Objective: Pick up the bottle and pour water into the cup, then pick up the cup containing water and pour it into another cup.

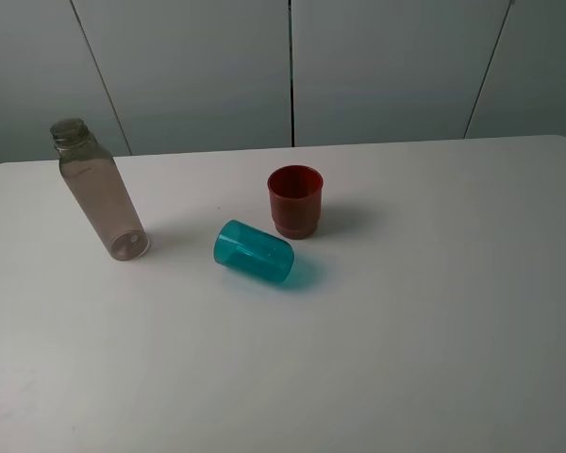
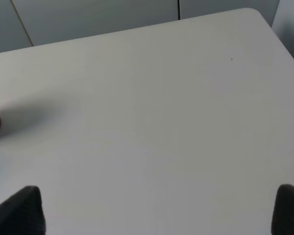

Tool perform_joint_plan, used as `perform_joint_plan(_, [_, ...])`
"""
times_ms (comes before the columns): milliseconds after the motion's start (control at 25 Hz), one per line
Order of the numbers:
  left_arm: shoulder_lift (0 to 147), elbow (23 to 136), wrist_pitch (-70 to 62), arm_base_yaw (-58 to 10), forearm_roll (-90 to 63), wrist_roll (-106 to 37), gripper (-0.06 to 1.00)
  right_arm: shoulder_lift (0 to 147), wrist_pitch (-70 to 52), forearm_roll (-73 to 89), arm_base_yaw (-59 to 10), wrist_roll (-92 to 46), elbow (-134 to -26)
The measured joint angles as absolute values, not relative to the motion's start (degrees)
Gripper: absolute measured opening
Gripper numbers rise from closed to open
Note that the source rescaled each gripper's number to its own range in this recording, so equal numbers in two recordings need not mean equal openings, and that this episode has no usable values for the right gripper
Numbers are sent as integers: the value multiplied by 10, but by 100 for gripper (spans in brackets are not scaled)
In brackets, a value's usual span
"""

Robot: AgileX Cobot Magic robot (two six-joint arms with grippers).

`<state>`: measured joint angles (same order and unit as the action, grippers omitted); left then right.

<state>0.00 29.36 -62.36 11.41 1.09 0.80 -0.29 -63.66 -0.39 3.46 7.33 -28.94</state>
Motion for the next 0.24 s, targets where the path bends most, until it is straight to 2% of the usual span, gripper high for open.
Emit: perform_joint_plan(240, [0,294,-624,114,11,9,93,-3,-637,-4,35,73,-289])
